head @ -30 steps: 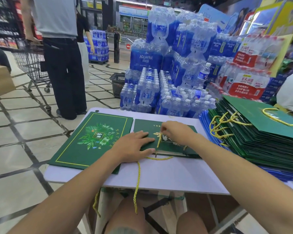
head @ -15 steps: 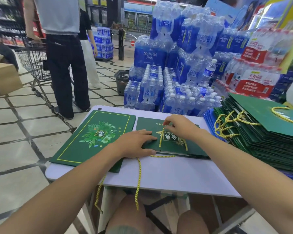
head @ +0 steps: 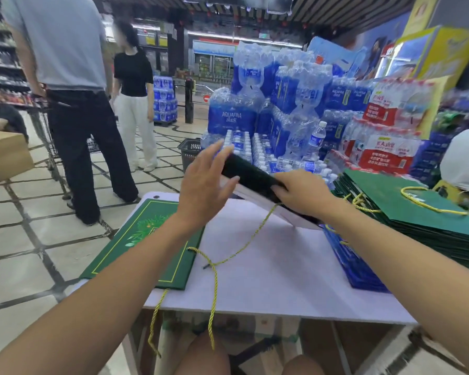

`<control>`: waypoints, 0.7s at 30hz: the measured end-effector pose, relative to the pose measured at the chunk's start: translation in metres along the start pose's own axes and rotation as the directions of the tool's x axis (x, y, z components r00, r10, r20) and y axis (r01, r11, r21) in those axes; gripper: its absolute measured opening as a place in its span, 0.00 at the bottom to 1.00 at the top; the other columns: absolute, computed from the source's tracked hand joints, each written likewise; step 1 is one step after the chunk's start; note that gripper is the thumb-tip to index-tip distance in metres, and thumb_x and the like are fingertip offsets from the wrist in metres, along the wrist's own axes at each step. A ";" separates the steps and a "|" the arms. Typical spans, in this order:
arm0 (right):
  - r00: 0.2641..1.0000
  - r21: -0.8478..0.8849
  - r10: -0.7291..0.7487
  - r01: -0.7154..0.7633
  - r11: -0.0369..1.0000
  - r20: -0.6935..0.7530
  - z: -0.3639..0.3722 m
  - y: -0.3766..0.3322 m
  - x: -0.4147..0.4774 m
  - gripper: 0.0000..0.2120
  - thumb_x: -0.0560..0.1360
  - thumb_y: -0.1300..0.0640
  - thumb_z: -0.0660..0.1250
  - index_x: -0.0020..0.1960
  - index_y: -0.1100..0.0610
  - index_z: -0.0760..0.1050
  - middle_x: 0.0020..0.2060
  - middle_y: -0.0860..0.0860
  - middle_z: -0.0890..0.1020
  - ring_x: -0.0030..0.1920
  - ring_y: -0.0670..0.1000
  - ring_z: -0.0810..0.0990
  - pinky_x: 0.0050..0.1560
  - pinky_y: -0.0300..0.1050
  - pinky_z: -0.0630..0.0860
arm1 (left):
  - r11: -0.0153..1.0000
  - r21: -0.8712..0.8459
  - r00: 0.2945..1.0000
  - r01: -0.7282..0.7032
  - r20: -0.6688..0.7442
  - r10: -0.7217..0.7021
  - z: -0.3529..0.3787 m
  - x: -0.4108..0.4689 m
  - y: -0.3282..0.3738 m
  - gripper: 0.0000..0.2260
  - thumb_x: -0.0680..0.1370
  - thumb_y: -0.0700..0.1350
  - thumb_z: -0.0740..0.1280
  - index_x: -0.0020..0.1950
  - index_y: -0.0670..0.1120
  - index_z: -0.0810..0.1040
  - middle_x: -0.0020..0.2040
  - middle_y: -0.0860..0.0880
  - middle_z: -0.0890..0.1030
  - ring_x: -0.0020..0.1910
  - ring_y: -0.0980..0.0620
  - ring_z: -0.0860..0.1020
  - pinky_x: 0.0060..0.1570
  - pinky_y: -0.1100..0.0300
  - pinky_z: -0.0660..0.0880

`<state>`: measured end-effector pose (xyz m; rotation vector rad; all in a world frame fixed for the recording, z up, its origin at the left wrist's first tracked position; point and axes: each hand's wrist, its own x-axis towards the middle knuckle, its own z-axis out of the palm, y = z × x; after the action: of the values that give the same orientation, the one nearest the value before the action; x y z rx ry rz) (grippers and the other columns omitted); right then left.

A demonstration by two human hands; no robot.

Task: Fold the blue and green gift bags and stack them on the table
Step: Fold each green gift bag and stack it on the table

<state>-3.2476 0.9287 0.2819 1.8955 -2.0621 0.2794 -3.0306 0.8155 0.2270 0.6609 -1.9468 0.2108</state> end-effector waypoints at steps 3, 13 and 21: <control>0.976 0.426 0.185 -0.120 0.897 -0.116 -0.035 0.000 0.015 0.07 0.80 0.53 0.66 0.45 0.54 0.77 0.38 0.52 0.81 0.41 0.55 0.79 0.39 0.47 0.71 | 0.985 -0.114 0.988 0.133 -0.066 -0.141 -0.009 0.007 0.005 0.25 0.80 0.48 0.69 0.76 0.45 0.69 0.73 0.46 0.72 0.70 0.45 0.72 0.70 0.48 0.70; 0.744 0.841 0.421 -0.531 -0.100 0.519 0.051 0.002 -0.021 0.08 0.80 0.64 0.68 0.59 0.63 0.78 0.39 0.55 0.84 0.35 0.51 0.83 0.33 0.45 0.83 | 0.968 -0.015 0.682 0.249 0.712 -0.164 0.011 -0.026 0.026 0.17 0.83 0.64 0.53 0.64 0.63 0.77 0.66 0.53 0.78 0.67 0.47 0.75 0.62 0.47 0.74; 0.925 0.069 0.235 -0.266 0.962 0.297 0.111 0.024 -0.072 0.25 0.80 0.47 0.62 0.74 0.56 0.68 0.72 0.56 0.71 0.72 0.59 0.68 0.71 0.55 0.68 | 0.995 0.062 0.413 0.078 0.906 -0.089 0.033 -0.080 0.035 0.24 0.81 0.68 0.49 0.70 0.62 0.73 0.70 0.53 0.75 0.70 0.47 0.73 0.66 0.44 0.71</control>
<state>-3.2784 0.9583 0.1548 1.8196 -2.5385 0.1865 -3.0491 0.8594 0.1462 1.0104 -2.9661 -0.3022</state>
